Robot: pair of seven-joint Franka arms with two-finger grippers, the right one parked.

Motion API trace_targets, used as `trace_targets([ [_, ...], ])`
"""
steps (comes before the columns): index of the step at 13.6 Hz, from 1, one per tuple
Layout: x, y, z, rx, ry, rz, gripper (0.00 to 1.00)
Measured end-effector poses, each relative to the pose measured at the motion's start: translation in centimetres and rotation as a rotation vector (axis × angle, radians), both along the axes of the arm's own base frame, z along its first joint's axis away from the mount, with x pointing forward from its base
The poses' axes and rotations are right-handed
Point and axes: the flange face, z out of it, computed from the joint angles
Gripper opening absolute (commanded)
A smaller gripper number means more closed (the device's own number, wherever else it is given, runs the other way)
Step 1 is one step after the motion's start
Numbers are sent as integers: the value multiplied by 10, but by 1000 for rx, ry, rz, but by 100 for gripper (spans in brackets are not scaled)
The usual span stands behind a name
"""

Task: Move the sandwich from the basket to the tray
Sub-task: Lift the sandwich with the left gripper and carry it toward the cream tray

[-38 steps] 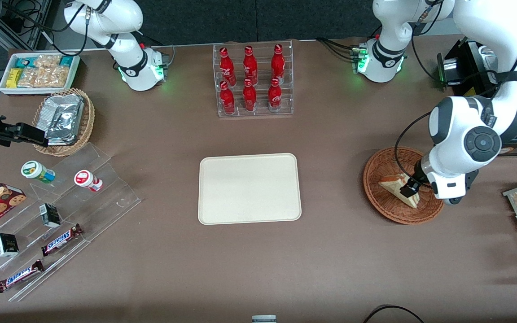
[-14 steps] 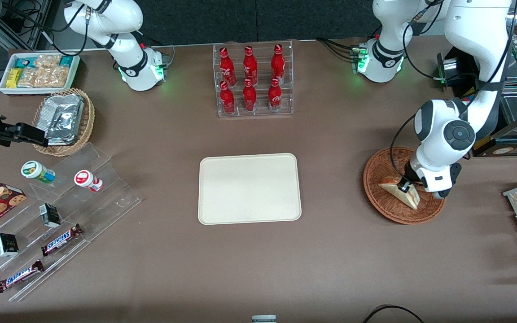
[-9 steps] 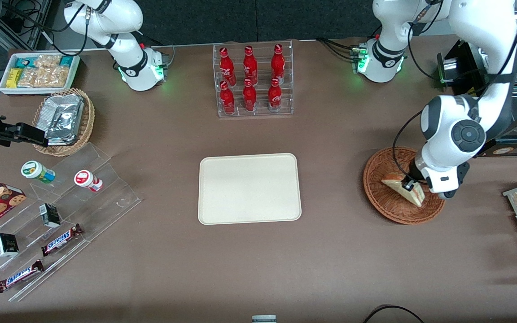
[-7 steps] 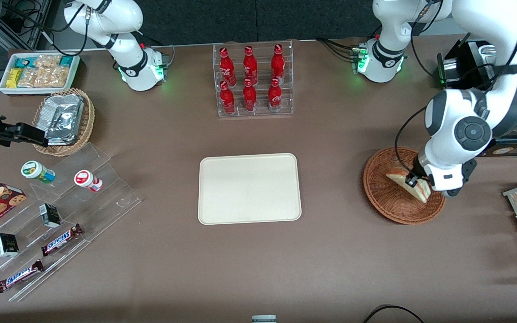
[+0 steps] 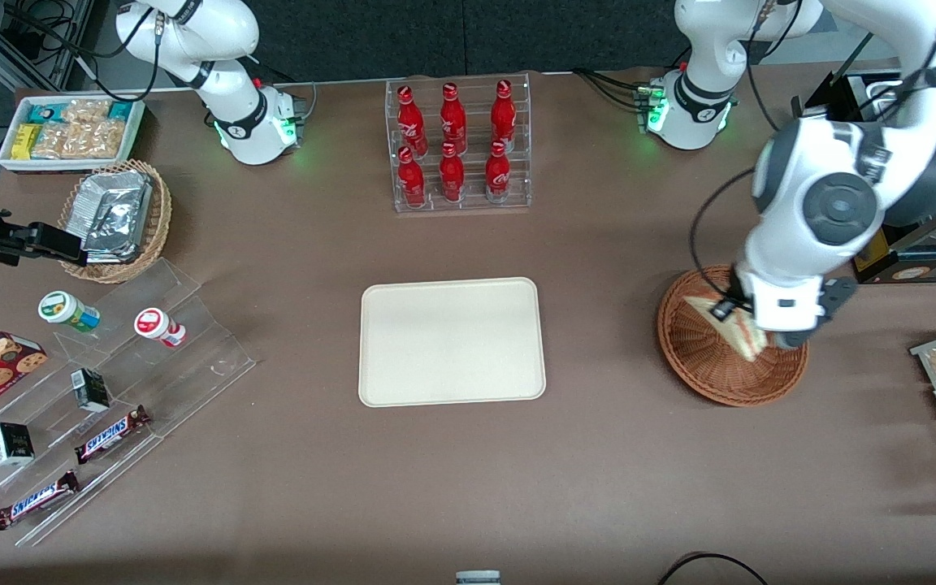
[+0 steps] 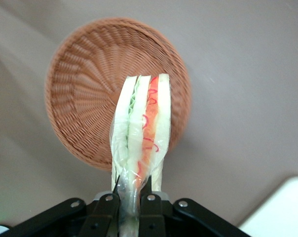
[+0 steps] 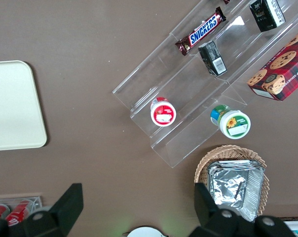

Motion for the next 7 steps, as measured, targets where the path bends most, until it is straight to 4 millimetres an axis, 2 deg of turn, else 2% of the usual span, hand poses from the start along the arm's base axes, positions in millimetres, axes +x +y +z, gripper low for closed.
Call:
trace_targets([
  [5,-24,-105,1,-34,-1,-182,0],
  [7,-29,-151,-7,-53,5,-253,0],
])
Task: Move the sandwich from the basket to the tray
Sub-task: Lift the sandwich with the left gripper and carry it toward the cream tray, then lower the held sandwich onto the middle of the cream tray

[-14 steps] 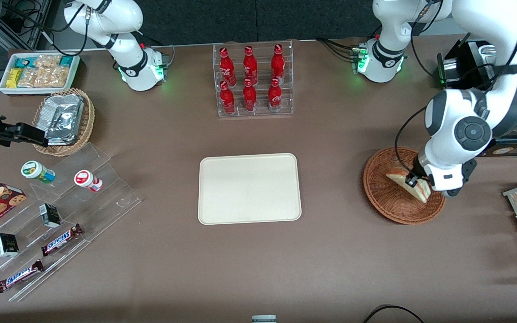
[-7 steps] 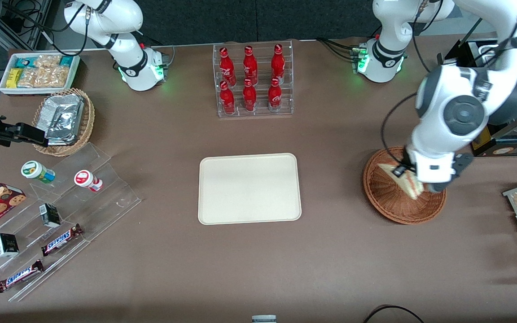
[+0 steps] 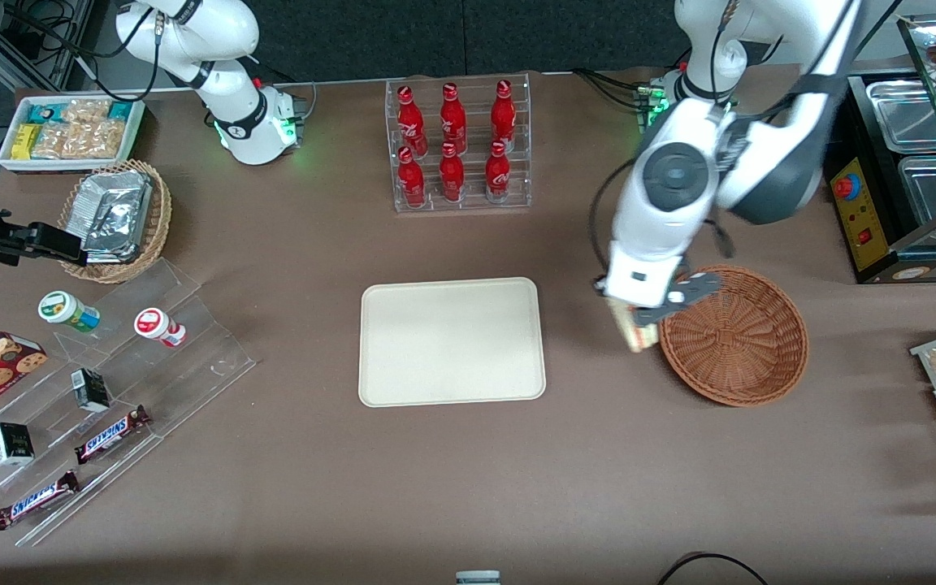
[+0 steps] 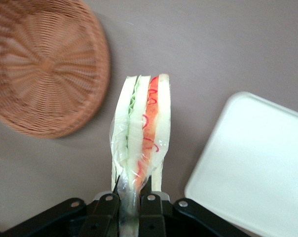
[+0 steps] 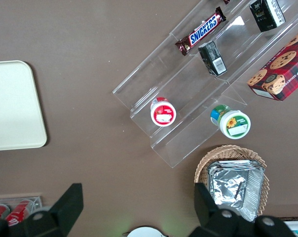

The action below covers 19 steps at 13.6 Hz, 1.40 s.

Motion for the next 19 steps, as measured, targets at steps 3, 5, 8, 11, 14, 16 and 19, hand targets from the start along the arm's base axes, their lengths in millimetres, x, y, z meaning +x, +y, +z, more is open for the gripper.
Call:
trace_targets([
  [3,-8,-62,-31,-17,36,-84,0],
  [5,-9,-94,-54,-32,53,-118,0],
  [8,-1,-127,-85,-72,49,-147,0],
  [11,-6,-155,-117,-71,59,-186,0],
  [14,-9,-173,-138,-92,37,-212,0],
  [16,-15,-183,-155,-72,26,-235,0],
  [19,-26,-197,-177,-55,12,-237,0],
])
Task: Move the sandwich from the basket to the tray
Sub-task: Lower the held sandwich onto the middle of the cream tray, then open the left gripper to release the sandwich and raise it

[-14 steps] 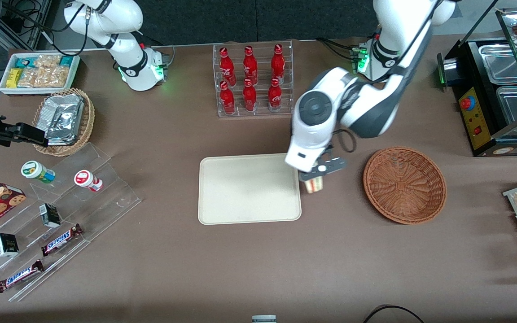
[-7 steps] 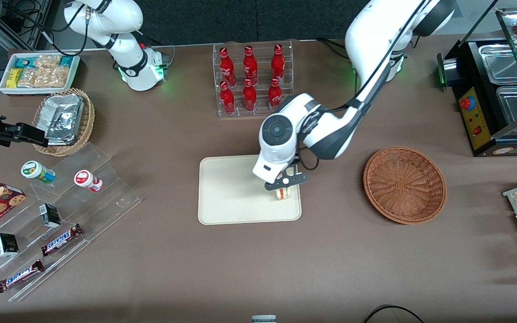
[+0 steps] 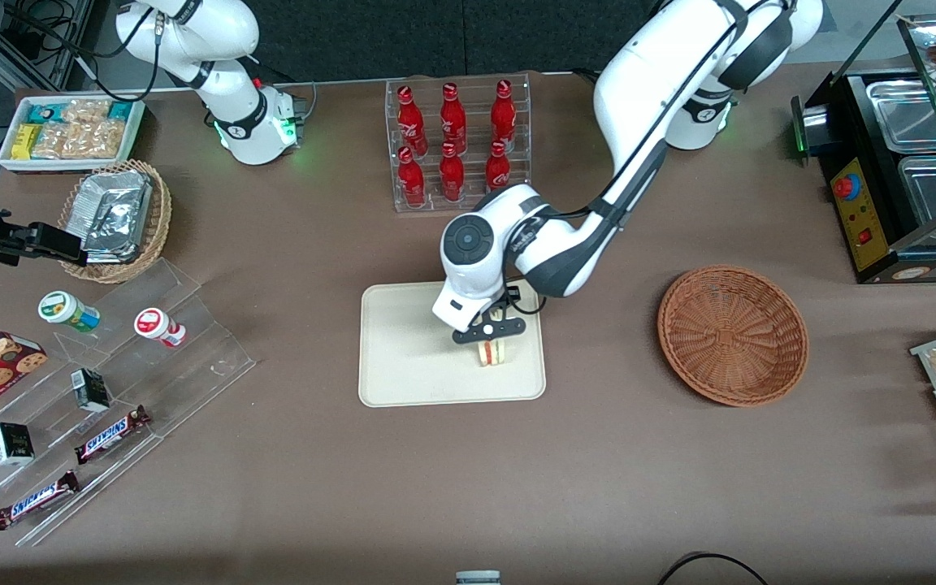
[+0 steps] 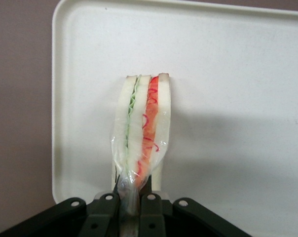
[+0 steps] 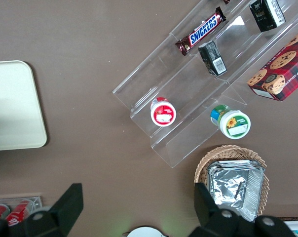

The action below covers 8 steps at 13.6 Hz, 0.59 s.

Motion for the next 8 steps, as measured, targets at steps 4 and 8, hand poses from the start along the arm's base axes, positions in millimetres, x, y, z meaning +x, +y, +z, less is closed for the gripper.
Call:
trace_targets([
  [4,1,-2,-4,-6,-7,2,99],
  [8,8,-2,7,-18,-25,10,99],
])
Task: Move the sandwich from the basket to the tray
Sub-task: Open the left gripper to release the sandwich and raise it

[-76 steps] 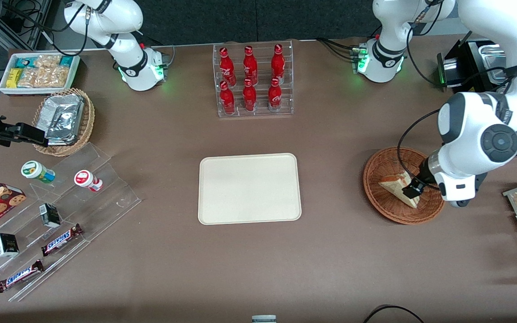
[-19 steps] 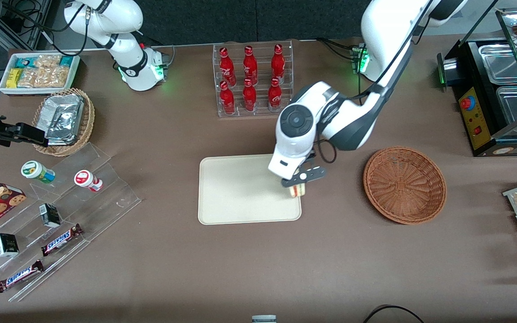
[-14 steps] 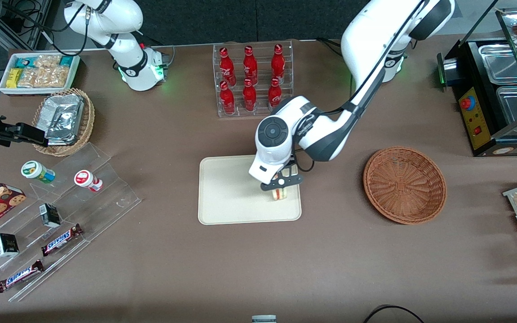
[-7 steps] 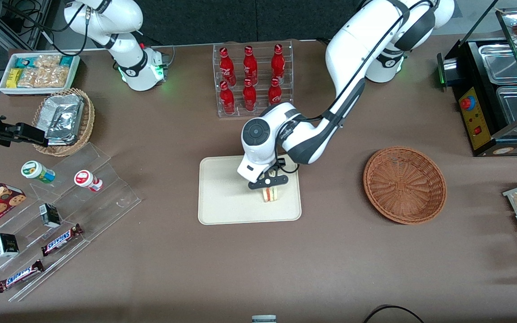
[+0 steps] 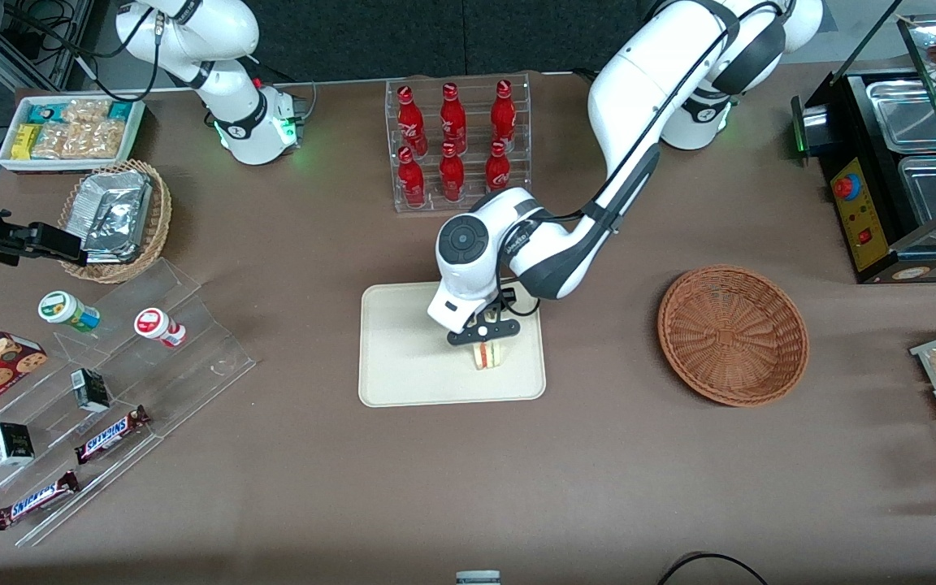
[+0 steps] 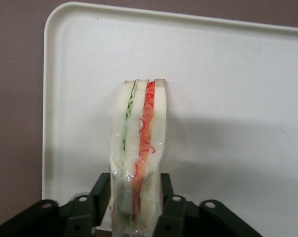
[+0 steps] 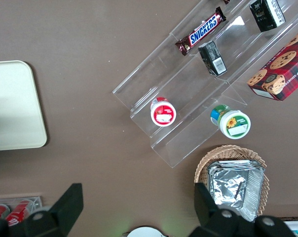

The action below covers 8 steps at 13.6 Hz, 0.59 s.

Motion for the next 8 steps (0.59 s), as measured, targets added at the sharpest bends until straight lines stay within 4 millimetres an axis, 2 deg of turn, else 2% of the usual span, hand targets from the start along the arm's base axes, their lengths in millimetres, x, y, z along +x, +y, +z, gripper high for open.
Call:
trace_targets([
  [2,7,5,17,9,-6,12,99],
  [3,11,10,32,20,-9,23,99],
  [5,25,32,73,47,-16,63,99],
  [8,45,77,142,65,-44,133,99],
])
